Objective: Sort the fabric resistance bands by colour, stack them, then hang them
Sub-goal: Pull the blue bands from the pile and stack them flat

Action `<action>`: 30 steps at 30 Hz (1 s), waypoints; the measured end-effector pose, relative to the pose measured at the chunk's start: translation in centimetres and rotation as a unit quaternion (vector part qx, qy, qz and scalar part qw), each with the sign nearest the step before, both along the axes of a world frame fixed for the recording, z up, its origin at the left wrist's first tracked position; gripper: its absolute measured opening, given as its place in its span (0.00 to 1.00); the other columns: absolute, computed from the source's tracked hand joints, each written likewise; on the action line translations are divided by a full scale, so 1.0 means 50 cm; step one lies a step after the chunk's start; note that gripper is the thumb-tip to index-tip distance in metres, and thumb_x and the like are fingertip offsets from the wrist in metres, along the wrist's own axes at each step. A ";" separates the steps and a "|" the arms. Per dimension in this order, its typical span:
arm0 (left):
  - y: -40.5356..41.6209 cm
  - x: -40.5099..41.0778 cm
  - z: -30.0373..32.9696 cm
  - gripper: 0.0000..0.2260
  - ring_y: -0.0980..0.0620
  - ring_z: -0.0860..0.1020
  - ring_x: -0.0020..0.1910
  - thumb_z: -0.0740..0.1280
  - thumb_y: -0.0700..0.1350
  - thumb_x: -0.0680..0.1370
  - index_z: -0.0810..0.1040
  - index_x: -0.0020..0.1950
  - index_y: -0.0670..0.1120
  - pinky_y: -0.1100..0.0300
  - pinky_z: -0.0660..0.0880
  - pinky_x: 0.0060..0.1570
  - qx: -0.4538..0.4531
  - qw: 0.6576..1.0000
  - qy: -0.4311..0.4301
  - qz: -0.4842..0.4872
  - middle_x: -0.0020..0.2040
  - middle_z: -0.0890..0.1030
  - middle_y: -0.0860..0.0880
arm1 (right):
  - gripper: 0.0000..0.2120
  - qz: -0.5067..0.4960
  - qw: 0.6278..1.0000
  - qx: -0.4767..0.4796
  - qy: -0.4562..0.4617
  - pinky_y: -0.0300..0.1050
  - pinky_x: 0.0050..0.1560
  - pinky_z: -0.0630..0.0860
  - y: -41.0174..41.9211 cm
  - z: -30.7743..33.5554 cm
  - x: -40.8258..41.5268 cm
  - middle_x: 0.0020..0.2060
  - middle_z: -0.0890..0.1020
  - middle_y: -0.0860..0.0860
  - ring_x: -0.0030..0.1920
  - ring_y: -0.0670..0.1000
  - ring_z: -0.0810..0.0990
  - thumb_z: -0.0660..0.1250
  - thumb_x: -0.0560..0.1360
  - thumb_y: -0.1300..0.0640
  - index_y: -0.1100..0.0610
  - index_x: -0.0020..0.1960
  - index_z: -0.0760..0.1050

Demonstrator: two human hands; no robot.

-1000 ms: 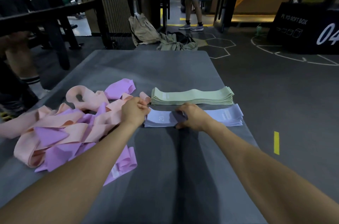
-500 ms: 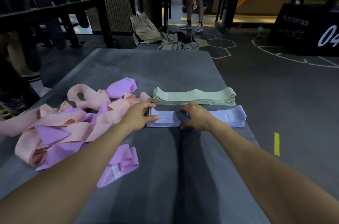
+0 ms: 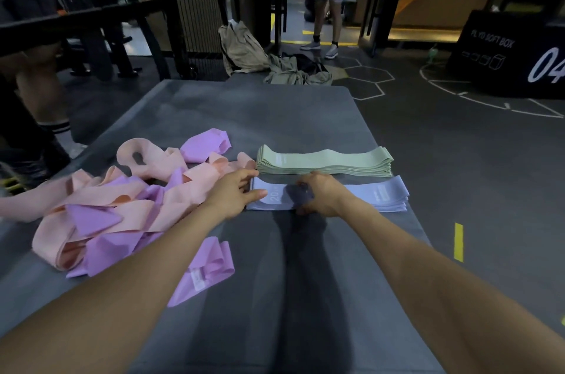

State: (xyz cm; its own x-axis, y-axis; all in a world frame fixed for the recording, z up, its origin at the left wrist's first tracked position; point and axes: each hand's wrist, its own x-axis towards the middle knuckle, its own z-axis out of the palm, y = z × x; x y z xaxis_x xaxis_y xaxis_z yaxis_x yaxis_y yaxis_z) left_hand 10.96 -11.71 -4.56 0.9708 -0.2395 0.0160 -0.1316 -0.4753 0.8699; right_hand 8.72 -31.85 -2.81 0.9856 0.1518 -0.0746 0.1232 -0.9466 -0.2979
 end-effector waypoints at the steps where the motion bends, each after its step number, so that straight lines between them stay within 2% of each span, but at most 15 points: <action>1: 0.002 -0.003 0.004 0.23 0.48 0.72 0.66 0.71 0.39 0.73 0.71 0.67 0.40 0.60 0.67 0.65 0.006 1.000 -0.012 0.002 0.65 0.74 0.45 | 0.26 -0.001 1.000 0.001 -0.013 0.47 0.59 0.71 0.010 0.004 -0.002 0.60 0.73 0.58 0.61 0.59 0.72 0.72 0.69 0.53 0.57 0.65 0.72; 5: 0.035 -0.027 0.027 0.18 0.49 0.76 0.58 0.71 0.39 0.73 0.75 0.63 0.42 0.56 0.71 0.61 0.039 0.996 -0.081 0.012 0.56 0.76 0.49 | 0.22 0.003 0.999 0.021 -0.047 0.46 0.61 0.70 0.070 0.029 -0.022 0.61 0.73 0.60 0.61 0.60 0.72 0.68 0.73 0.57 0.59 0.66 0.71; 7: 0.066 -0.044 0.037 0.16 0.49 0.77 0.56 0.70 0.37 0.73 0.76 0.60 0.42 0.57 0.72 0.59 0.043 0.994 -0.099 0.026 0.56 0.78 0.48 | 0.16 0.016 0.998 0.048 -0.046 0.40 0.52 0.69 0.108 0.039 -0.038 0.58 0.76 0.60 0.57 0.58 0.75 0.66 0.73 0.59 0.61 0.61 0.74; 9: 0.104 -0.069 0.041 0.14 0.50 0.76 0.55 0.69 0.36 0.74 0.77 0.59 0.40 0.64 0.70 0.55 0.052 0.991 -0.110 0.049 0.56 0.78 0.47 | 0.09 0.026 0.997 0.068 -0.041 0.34 0.44 0.65 0.147 0.044 -0.058 0.55 0.79 0.60 0.50 0.52 0.76 0.65 0.74 0.63 0.60 0.53 0.77; 10: 0.125 -0.083 0.042 0.13 0.50 0.76 0.54 0.69 0.36 0.74 0.77 0.58 0.40 0.66 0.68 0.53 0.060 0.989 -0.117 0.064 0.56 0.79 0.47 | 0.09 0.039 0.996 0.073 -0.041 0.34 0.45 0.66 0.167 0.043 -0.068 0.56 0.79 0.60 0.51 0.52 0.76 0.67 0.74 0.63 0.59 0.54 0.77; 12: 0.167 -0.112 0.038 0.14 0.51 0.76 0.53 0.69 0.36 0.74 0.77 0.59 0.40 0.68 0.67 0.51 0.076 0.986 -0.114 0.096 0.56 0.78 0.47 | 0.18 0.056 0.995 0.066 -0.046 0.42 0.55 0.68 0.207 0.037 -0.087 0.59 0.76 0.60 0.58 0.57 0.75 0.69 0.73 0.59 0.60 0.61 0.74; 13: 0.186 -0.126 0.036 0.14 0.52 0.75 0.52 0.69 0.36 0.73 0.77 0.58 0.40 0.68 0.66 0.50 0.083 0.985 -0.108 0.108 0.55 0.78 0.47 | 0.20 0.052 0.996 0.059 -0.043 0.43 0.57 0.68 0.227 0.033 -0.096 0.60 0.75 0.59 0.59 0.58 0.74 0.70 0.73 0.58 0.61 0.63 0.73; 17: 0.244 -0.182 0.020 0.14 0.45 0.77 0.54 0.69 0.34 0.72 0.78 0.58 0.39 0.65 0.68 0.52 0.101 0.981 -0.097 0.133 0.57 0.78 0.43 | 0.15 0.038 0.996 0.066 -0.048 0.45 0.56 0.71 0.294 0.013 -0.120 0.55 0.78 0.59 0.54 0.55 0.76 0.70 0.71 0.57 0.61 0.56 0.77; 19: 0.267 -0.207 0.011 0.14 0.45 0.77 0.55 0.69 0.35 0.73 0.78 0.58 0.40 0.67 0.67 0.52 0.109 0.979 -0.096 0.140 0.58 0.76 0.42 | 0.17 0.036 0.995 0.069 -0.056 0.44 0.58 0.70 0.315 0.012 -0.134 0.58 0.76 0.59 0.55 0.54 0.75 0.70 0.72 0.57 0.61 0.59 0.76; 22: 0.282 -0.228 0.003 0.13 0.47 0.76 0.56 0.68 0.36 0.73 0.78 0.58 0.41 0.68 0.65 0.52 0.130 0.975 -0.117 0.140 0.57 0.76 0.44 | 0.19 0.044 0.997 0.042 -0.054 0.42 0.62 0.66 0.322 0.005 -0.150 0.63 0.73 0.56 0.62 0.55 0.72 0.66 0.75 0.58 0.60 0.65 0.73; 24: 0.275 -0.232 0.011 0.12 0.49 0.75 0.56 0.67 0.36 0.74 0.78 0.58 0.42 0.68 0.65 0.52 0.122 0.974 -0.131 0.137 0.57 0.76 0.46 | 0.18 0.025 0.996 0.051 -0.072 0.42 0.63 0.67 0.313 0.000 -0.153 0.63 0.73 0.56 0.62 0.55 0.73 0.66 0.74 0.60 0.60 0.64 0.74; 26: 0.261 -0.227 0.020 0.12 0.49 0.76 0.55 0.66 0.37 0.75 0.78 0.58 0.43 0.64 0.68 0.52 0.113 0.975 -0.139 0.132 0.56 0.76 0.47 | 0.16 -0.019 0.993 0.074 -0.094 0.45 0.59 0.72 0.297 -0.003 -0.152 0.60 0.75 0.56 0.59 0.56 0.75 0.66 0.73 0.63 0.59 0.61 0.76; 30: 0.217 -0.194 0.035 0.13 0.49 0.77 0.53 0.68 0.39 0.75 0.77 0.59 0.42 0.62 0.70 0.51 0.101 0.981 -0.120 0.110 0.56 0.79 0.46 | 0.17 -0.062 0.986 0.068 -0.136 0.47 0.58 0.71 0.249 0.009 -0.145 0.62 0.74 0.56 0.61 0.56 0.73 0.67 0.74 0.62 0.60 0.63 0.74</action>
State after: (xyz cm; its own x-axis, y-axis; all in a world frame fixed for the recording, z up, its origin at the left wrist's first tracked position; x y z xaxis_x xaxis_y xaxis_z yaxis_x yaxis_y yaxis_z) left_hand 1.26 -0.88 -2.78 0.9733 -0.0466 0.2250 -0.1966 -0.6755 0.7107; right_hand 1.45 -19.42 -2.36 0.9781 0.0195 0.2073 0.1020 -0.9129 -0.3953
